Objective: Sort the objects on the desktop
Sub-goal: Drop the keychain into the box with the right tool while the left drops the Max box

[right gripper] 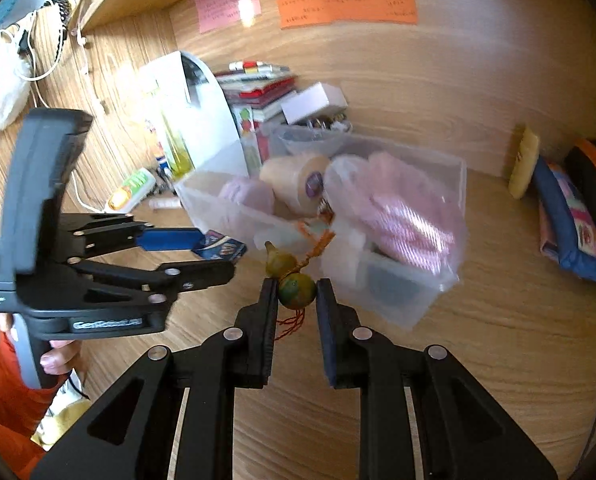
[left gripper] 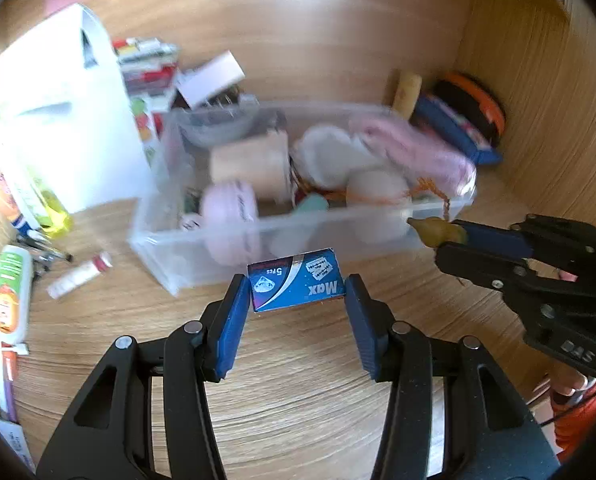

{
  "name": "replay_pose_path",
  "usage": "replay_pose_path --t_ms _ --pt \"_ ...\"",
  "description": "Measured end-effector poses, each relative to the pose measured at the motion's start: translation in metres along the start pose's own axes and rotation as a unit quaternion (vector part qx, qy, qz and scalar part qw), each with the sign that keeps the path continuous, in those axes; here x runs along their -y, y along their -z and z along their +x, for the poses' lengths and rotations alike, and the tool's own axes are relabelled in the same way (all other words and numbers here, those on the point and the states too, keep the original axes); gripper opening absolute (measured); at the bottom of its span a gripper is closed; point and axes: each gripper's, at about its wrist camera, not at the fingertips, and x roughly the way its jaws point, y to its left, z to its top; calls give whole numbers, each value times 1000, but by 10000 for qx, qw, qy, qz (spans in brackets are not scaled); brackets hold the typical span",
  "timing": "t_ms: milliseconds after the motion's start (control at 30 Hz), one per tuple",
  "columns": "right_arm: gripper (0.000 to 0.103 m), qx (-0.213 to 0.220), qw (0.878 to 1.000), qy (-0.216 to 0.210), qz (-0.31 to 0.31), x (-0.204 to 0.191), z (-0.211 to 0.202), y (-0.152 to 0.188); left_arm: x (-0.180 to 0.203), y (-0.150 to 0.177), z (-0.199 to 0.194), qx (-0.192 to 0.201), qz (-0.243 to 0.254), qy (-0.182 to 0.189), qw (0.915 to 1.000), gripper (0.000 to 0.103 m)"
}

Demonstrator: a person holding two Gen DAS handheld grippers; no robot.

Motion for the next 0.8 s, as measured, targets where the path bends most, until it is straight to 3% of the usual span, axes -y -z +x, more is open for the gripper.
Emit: replay_pose_path --t_ms 100,300,633,800 --pt "18 123 9999 52 -25 -6 -1 -11 -17 6 -26 231 -53 -8 9997 49" --pt "18 193 9997 122 38 -5 6 -32 -34 -18 -32 454 -167 -146 9987 49" --pt "18 -191 9996 209 -46 -8 51 -54 -59 -32 2 234 -416 -175 9987 49" --pt "18 -385 9987 290 -165 -11 69 -60 -62 -34 13 98 -459 -6 9989 49"
